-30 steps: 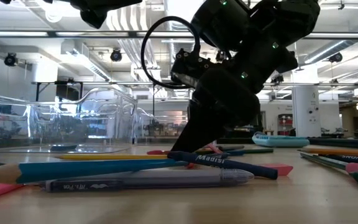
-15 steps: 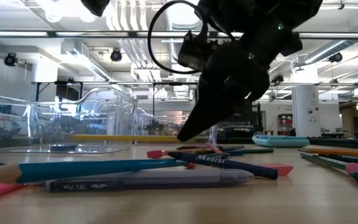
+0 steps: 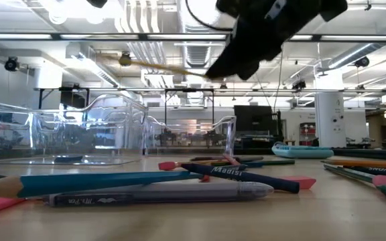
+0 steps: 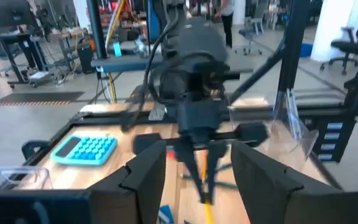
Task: Sort crayons/erasers/pens/pencils in bins
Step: Put the yellow pencil into the top right transparent bin, then put the black pen into the top left transparent bin
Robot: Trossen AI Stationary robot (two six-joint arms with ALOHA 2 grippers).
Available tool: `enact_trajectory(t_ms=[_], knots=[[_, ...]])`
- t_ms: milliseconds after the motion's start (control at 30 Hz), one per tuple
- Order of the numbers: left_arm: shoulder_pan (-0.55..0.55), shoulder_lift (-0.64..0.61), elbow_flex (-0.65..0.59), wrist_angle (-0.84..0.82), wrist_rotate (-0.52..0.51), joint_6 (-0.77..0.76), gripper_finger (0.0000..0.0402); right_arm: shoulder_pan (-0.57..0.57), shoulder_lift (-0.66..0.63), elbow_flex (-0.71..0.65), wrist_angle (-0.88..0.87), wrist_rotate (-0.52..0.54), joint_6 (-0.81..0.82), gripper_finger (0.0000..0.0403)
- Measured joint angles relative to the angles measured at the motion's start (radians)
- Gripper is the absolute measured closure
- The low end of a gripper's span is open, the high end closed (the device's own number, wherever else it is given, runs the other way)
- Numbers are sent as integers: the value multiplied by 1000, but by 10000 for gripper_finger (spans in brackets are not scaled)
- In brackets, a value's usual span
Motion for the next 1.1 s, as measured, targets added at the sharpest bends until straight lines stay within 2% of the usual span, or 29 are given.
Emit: enact_trajectory(t_ms=[167, 333, 467, 667, 867, 1100], knots=[[1, -35, -3, 5, -5, 4, 234, -119, -140, -39, -45, 4, -15, 390], [1, -26, -3, 12, -5, 23, 234, -299, -207, -32, -123, -5, -86, 390], [2, -12, -1, 7, -6, 30, 234, -476, -190, 16, -182, -23, -116, 390], [2, -11, -4, 6, -6, 27, 234, -696, -61, 110, -245, -153, -130, 390], [3, -11, -5, -3, -6, 24, 234, -753, 53, 199, -348, -162, -160, 378], [3, -11, -3, -11, -6, 23, 234, -751, 135, 348, -539, -160, -168, 273]])
